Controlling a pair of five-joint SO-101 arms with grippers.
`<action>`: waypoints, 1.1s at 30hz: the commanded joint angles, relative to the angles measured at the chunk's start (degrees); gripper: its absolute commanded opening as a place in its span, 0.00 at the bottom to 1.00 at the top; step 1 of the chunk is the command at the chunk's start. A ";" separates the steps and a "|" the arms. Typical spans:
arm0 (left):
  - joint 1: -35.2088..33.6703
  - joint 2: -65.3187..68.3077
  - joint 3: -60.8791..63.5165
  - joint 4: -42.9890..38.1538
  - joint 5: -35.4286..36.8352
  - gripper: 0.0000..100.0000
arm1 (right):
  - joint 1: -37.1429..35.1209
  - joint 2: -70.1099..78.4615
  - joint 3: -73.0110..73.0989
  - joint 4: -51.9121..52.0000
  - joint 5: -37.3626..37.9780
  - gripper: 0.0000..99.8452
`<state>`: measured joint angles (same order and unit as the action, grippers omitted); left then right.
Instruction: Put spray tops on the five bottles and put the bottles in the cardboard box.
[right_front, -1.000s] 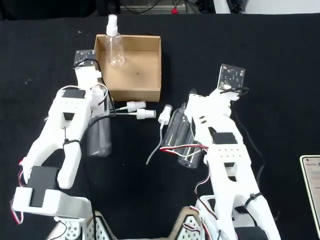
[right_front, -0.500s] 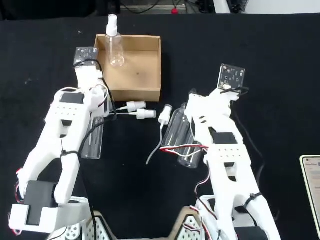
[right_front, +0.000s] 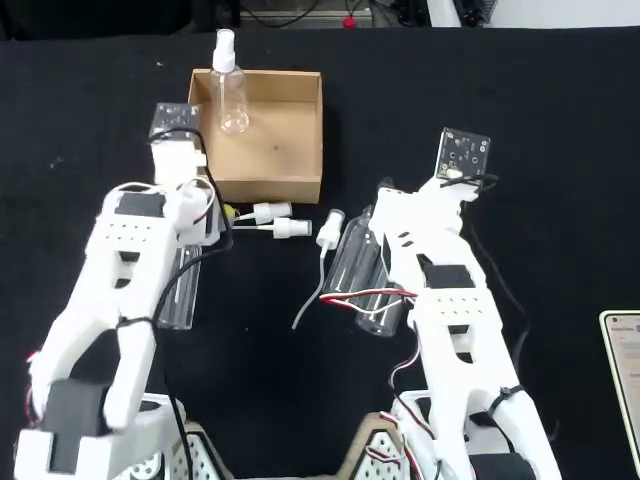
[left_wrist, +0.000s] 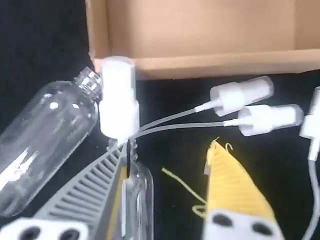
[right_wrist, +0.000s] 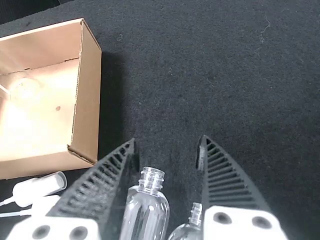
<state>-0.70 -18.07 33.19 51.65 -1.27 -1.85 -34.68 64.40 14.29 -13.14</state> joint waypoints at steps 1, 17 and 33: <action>-0.22 -5.54 -5.49 4.92 -2.11 0.25 | 0.79 -0.31 -2.77 -1.23 -0.44 0.19; -9.36 -7.12 1.27 11.34 -15.65 0.33 | 0.79 -0.31 -2.77 -1.23 -0.44 0.19; -9.27 -6.95 13.41 -4.22 -14.68 0.33 | 0.79 -0.31 -2.77 -1.23 -0.44 0.19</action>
<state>-9.76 -23.96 47.25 48.48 -16.75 -1.85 -34.68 64.40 14.29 -13.14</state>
